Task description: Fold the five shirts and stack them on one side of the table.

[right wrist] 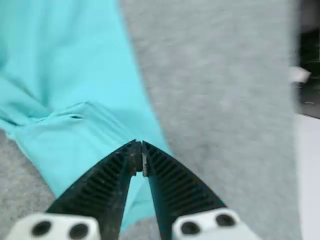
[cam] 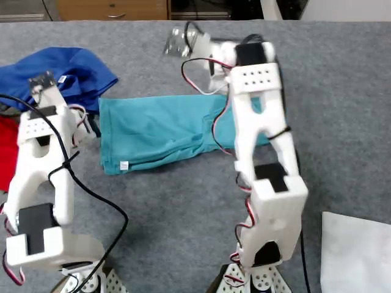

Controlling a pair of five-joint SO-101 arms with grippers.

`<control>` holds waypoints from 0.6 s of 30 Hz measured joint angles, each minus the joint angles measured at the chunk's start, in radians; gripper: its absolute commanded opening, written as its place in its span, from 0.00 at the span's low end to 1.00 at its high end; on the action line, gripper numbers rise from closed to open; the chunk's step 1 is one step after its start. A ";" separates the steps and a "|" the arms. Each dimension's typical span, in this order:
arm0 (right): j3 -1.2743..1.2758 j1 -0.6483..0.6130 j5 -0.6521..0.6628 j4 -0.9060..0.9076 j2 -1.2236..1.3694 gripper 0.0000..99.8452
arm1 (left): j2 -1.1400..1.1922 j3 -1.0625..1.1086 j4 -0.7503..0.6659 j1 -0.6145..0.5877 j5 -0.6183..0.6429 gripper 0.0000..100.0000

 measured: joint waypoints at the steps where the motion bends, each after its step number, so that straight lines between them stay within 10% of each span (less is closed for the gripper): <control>1: -0.005 0.015 -0.025 0.002 -0.014 0.00 | -0.006 -0.032 0.041 0.011 0.017 0.24; 18: 0.247 0.456 -0.577 -0.358 0.072 0.00 | 0.463 -0.542 0.338 0.103 0.043 0.23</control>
